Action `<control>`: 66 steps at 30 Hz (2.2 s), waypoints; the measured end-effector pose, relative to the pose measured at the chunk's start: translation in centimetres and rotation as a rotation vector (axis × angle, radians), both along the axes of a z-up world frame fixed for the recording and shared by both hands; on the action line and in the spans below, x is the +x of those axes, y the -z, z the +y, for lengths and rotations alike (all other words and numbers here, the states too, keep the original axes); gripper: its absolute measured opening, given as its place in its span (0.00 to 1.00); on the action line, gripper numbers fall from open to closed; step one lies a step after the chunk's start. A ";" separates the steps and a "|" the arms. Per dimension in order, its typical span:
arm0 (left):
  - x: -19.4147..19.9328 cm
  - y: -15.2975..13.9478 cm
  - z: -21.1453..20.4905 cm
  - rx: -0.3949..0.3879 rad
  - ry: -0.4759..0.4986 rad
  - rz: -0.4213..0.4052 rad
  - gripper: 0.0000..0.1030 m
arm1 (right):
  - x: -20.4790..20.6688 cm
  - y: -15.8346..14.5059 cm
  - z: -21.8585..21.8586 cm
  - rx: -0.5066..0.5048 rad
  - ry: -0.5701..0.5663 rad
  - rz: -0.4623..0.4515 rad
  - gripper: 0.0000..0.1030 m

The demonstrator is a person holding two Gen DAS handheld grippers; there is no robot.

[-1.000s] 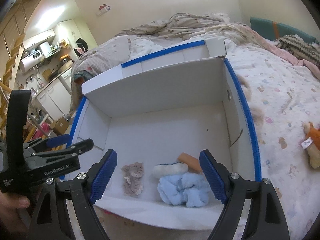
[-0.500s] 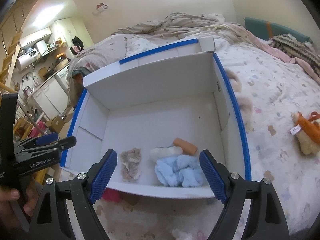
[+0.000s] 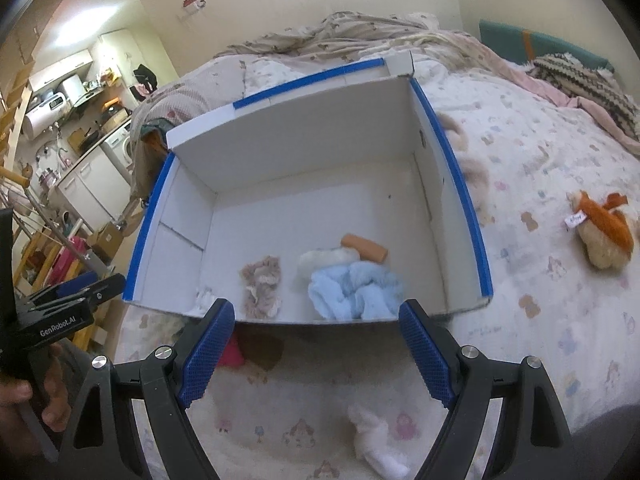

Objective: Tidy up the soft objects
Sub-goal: 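Withdraw both open grippers out of the box, then grasp the cream scrunchie with the left gripper while the right gripper grasps the white sock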

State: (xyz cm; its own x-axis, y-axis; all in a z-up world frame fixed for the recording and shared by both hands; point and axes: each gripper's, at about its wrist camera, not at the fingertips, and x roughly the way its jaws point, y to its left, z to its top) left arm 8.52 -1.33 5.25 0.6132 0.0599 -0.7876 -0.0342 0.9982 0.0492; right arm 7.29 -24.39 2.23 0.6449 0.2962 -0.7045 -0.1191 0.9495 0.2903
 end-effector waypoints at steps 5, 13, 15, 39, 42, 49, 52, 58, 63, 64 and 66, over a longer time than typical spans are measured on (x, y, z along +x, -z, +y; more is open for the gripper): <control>-0.7 1.7 1.1 -0.023 -0.040 0.036 0.65 | -0.8 0.7 0.1 0.006 0.010 0.040 0.87; -1.1 4.4 3.3 -0.051 -0.120 0.116 0.65 | -0.8 3.7 -0.6 0.082 0.053 0.213 0.87; -1.0 4.7 3.4 -0.058 -0.128 0.127 0.65 | -0.7 4.4 -0.7 0.094 0.072 0.249 0.87; 6.2 13.1 0.6 -0.288 -0.026 0.410 0.37 | 0.0 7.6 -1.5 0.097 0.127 0.404 0.87; 6.4 13.1 1.1 -0.339 -0.028 0.407 0.24 | 0.1 7.7 -1.6 0.098 0.122 0.404 0.87; 4.9 10.8 2.5 -0.352 -0.052 0.359 0.14 | 0.1 7.8 -2.4 0.118 0.133 0.426 0.87; 3.9 9.0 3.4 -0.308 -0.072 0.327 0.14 | 0.1 7.9 -2.7 0.137 0.134 0.436 0.87; 1.1 5.3 3.1 -0.140 0.001 0.248 0.14 | -0.4 7.5 -4.0 0.196 0.144 0.456 0.78; -0.4 6.9 4.1 -0.225 -0.029 0.303 0.14 | 0.0 8.9 -4.4 0.207 0.168 0.523 0.68; -0.4 7.6 4.1 -0.234 -0.034 0.314 0.14 | 0.2 9.3 -4.2 0.193 0.166 0.538 0.60; -0.4 7.8 3.8 -0.250 -0.028 0.321 0.14 | 0.6 9.8 -3.3 0.156 0.141 0.555 0.38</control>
State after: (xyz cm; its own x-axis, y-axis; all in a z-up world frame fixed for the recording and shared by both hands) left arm 8.08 2.45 -2.55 0.3351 -0.1446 -0.9310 -0.0838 0.9797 -0.1823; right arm 7.85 -27.69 -7.53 0.2326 0.3614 -0.9029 0.2148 0.8864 0.4101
